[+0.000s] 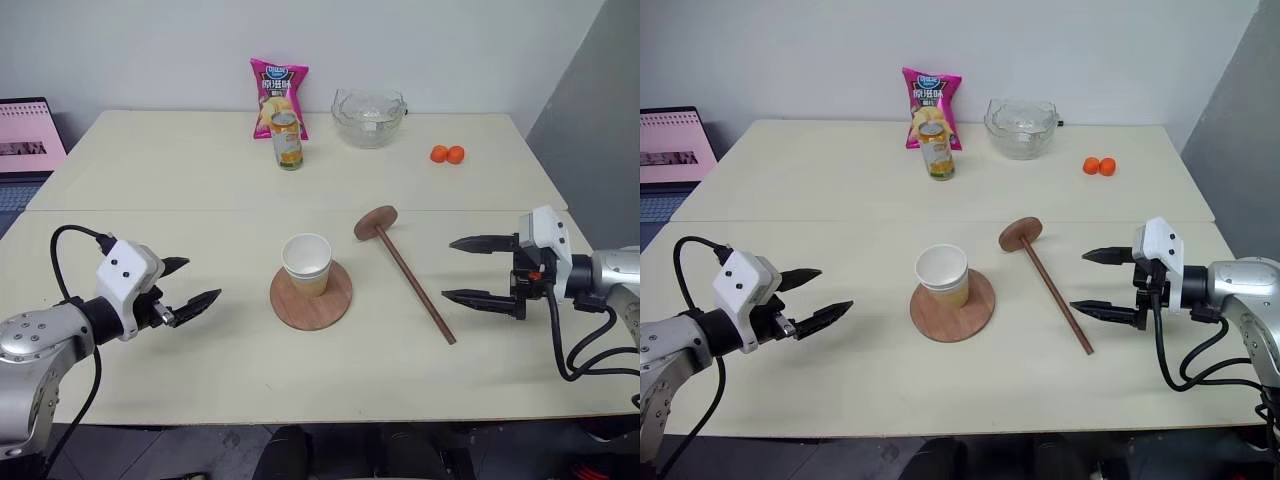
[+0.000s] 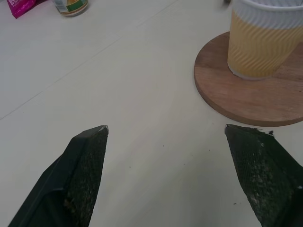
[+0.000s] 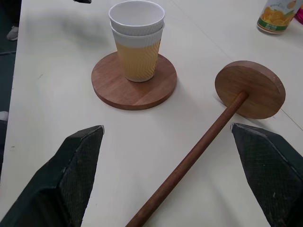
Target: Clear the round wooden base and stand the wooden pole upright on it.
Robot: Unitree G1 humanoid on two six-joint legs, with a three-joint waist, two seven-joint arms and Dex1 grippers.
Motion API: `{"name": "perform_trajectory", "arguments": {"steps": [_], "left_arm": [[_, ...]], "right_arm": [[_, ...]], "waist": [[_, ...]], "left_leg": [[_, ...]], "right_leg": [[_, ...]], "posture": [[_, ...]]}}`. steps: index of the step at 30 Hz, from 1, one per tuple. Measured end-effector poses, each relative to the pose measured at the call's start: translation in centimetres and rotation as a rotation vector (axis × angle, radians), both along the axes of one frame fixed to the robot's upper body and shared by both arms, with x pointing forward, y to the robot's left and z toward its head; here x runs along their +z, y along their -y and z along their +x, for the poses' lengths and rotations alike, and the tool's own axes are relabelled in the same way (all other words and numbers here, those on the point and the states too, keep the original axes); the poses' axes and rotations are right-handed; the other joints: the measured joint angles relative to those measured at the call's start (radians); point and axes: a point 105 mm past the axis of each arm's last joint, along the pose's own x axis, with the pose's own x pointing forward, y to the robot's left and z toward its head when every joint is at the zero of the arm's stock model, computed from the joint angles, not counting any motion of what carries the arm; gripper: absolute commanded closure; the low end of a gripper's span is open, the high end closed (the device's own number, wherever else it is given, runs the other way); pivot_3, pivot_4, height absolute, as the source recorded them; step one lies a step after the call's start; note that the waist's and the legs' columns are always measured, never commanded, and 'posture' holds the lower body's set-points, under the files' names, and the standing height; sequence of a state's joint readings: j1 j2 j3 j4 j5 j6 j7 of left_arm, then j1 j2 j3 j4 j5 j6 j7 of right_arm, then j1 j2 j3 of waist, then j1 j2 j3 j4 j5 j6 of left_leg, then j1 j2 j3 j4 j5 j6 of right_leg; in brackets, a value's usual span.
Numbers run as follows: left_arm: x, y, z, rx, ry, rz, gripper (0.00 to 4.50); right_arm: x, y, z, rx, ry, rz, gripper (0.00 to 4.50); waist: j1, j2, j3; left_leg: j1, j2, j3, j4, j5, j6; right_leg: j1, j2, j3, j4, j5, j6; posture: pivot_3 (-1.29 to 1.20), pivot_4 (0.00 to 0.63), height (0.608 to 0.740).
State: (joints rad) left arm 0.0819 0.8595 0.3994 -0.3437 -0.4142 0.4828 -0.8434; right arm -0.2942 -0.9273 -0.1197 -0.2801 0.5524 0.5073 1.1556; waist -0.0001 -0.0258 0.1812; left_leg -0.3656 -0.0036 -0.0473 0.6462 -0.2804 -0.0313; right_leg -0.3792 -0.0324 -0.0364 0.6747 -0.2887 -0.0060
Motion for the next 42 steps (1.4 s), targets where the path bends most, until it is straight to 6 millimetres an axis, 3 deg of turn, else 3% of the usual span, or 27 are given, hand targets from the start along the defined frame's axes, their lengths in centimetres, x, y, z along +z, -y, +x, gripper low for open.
{"name": "perform_trajectory", "arguments": {"steps": [17, 19, 25, 30, 39, 42], "left_arm": [[0.7, 0.5, 0.2, -0.067, 0.065, 0.029, 0.42], [1.0, 0.3, 0.3, -0.060, 0.075, 0.022, 0.07], [2.5, 0.9, 0.6, -0.116, 0.113, 0.025, 0.03], [5.2, 4.2, 0.4, -0.300, 0.163, 0.097, 0.03], [4.9, 9.0, 0.0, -0.651, 0.068, 0.250, 0.03], [4.5, 9.6, 0.3, -0.716, 0.039, 0.267, 0.03]], "right_arm": [[-0.2, -0.1, 0.1, -0.008, 0.011, -0.001, 0.00], [-0.2, -0.1, 0.1, -0.008, 0.011, -0.001, 0.00], [-0.1, -0.6, -0.1, 0.007, 0.001, 0.006, 0.00], [0.5, -1.7, -0.6, 0.036, -0.002, 0.023, 0.00], [1.7, -4.0, -1.8, 0.097, 0.004, 0.099, 0.00], [1.9, -4.4, -2.1, 0.111, -0.001, 0.109, 0.00]], "waist": [[0.000, 0.000, 0.000], [0.000, 0.000, 0.000], [0.000, 0.000, 0.000], [0.000, 0.000, 0.000], [-0.001, 0.000, 0.001], [-0.002, 0.000, 0.002]], "left_leg": [[0.000, 0.000, 0.000, 0.000, 0.000, 0.000], [0.000, 0.000, 0.000, 0.000, 0.000, 0.000], [0.000, 0.000, 0.000, 0.000, 0.000, 0.000], [0.000, 0.000, 0.000, 0.000, 0.000, 0.000], [-0.001, 0.000, 0.000, 0.000, 0.000, 0.000], [-0.001, 0.000, 0.000, 0.000, 0.000, 0.000]], "right_leg": [[0.000, 0.000, 0.000, 0.000, 0.000, 0.000], [0.000, 0.000, 0.000, 0.000, 0.000, 0.000], [0.000, 0.000, 0.000, 0.000, 0.000, 0.000], [0.000, 0.000, 0.000, 0.000, 0.000, 0.000], [0.000, 0.001, -0.001, 0.000, 0.000, 0.000], [-0.001, 0.001, 0.000, 0.000, 0.000, 0.001]], "posture": [[0.00, 0.150, 0.740], [0.00, 0.150, 0.740], [0.00, 0.150, 0.740], [0.00, 0.150, 0.740], [0.00, 0.150, 0.740], [0.00, 0.150, 0.740]]}}
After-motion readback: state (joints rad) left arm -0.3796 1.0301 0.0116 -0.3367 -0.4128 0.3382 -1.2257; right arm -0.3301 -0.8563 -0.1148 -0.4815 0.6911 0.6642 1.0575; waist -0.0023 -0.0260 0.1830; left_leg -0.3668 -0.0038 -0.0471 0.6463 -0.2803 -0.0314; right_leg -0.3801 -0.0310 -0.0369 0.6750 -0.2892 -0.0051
